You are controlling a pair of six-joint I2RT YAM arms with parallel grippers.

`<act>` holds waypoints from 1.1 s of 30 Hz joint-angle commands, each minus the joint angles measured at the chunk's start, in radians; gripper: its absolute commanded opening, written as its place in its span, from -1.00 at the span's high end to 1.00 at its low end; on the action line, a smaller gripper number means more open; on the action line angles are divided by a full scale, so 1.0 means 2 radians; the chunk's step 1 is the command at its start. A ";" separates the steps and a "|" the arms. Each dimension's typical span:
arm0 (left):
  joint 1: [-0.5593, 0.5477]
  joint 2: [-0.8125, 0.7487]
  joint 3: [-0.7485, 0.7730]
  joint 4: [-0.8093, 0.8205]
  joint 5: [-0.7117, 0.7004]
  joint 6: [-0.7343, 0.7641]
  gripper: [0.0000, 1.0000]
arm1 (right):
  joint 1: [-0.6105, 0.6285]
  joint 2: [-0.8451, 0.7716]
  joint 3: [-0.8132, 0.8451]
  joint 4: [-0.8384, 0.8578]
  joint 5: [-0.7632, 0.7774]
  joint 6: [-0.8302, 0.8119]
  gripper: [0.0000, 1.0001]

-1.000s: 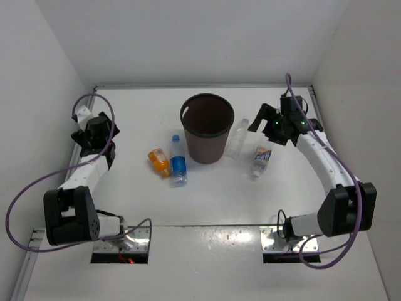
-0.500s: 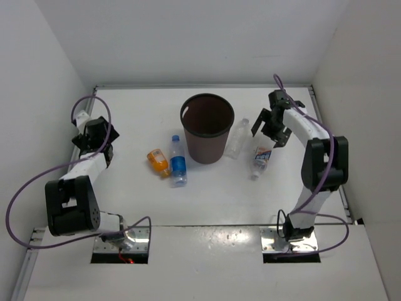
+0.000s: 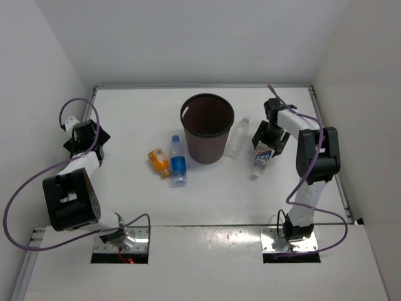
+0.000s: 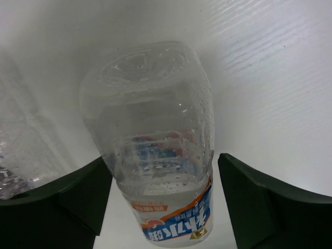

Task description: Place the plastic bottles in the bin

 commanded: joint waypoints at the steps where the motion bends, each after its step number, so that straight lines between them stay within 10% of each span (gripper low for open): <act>1: 0.001 -0.001 0.013 0.026 0.027 -0.011 -1.00 | -0.002 0.016 -0.010 0.001 0.002 0.004 -0.53; 16: 0.001 -0.006 -0.014 0.052 0.070 -0.005 -1.00 | -0.012 -0.020 -0.029 0.026 -0.019 -0.005 0.00; 33: -0.014 -0.006 -0.024 0.084 0.124 0.016 -1.00 | -0.002 -0.185 0.228 0.049 -0.023 -0.054 0.40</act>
